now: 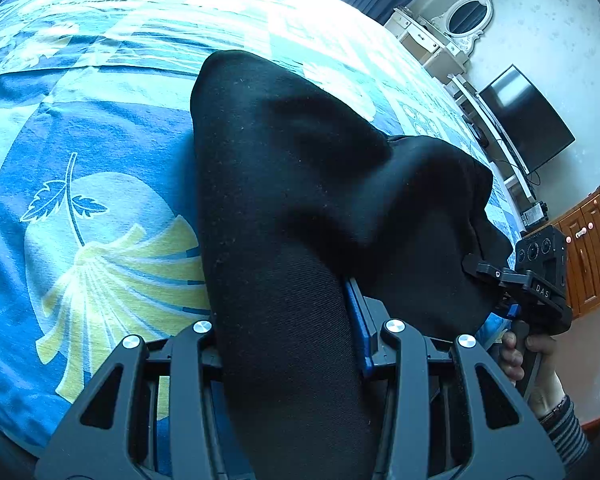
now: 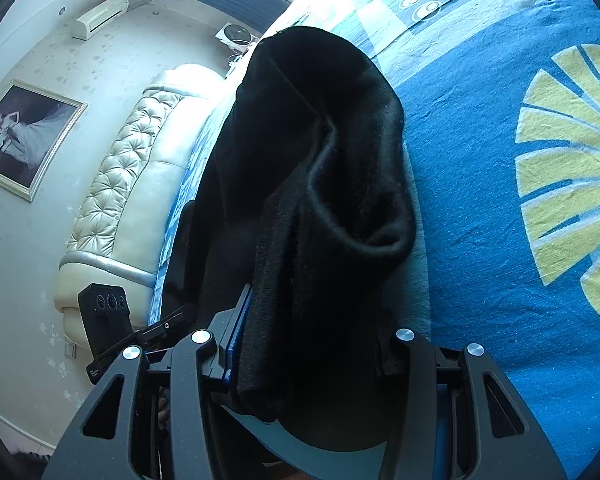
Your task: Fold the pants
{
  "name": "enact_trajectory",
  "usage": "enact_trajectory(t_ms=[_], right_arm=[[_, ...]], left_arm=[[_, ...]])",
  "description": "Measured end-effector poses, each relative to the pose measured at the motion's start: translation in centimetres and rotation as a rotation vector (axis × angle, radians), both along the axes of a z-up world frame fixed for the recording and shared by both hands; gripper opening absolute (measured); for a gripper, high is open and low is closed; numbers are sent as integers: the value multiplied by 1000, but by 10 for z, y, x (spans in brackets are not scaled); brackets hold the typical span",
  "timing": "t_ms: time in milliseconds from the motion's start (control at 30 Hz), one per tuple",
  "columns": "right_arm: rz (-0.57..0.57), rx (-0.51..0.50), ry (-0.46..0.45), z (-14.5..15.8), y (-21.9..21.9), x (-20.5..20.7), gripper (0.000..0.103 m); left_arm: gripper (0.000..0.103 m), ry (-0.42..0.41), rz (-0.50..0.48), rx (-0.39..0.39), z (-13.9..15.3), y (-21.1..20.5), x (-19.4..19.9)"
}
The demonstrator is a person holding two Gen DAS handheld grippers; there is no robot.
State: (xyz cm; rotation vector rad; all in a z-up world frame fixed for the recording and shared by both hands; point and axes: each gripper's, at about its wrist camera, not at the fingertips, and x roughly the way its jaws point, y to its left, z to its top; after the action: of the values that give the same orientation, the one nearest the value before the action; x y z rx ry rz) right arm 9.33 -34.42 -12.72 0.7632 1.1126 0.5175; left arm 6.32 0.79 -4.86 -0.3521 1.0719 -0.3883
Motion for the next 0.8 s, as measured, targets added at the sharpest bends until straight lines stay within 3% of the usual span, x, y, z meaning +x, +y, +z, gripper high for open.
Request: enact_trajectory(t_ms=[467,667,800], right_arm=[[32,-1,-6,-1,14,2,47],[64,-17,-21,-2,26,3,47],[54,4,-38,-3,18,-1,56]], left_arm=[[42,-3,21,3,2,24,-5],[43,-6,9,-46,-1,47,-9],[48,-49,-24,-83,-2,51,-14]])
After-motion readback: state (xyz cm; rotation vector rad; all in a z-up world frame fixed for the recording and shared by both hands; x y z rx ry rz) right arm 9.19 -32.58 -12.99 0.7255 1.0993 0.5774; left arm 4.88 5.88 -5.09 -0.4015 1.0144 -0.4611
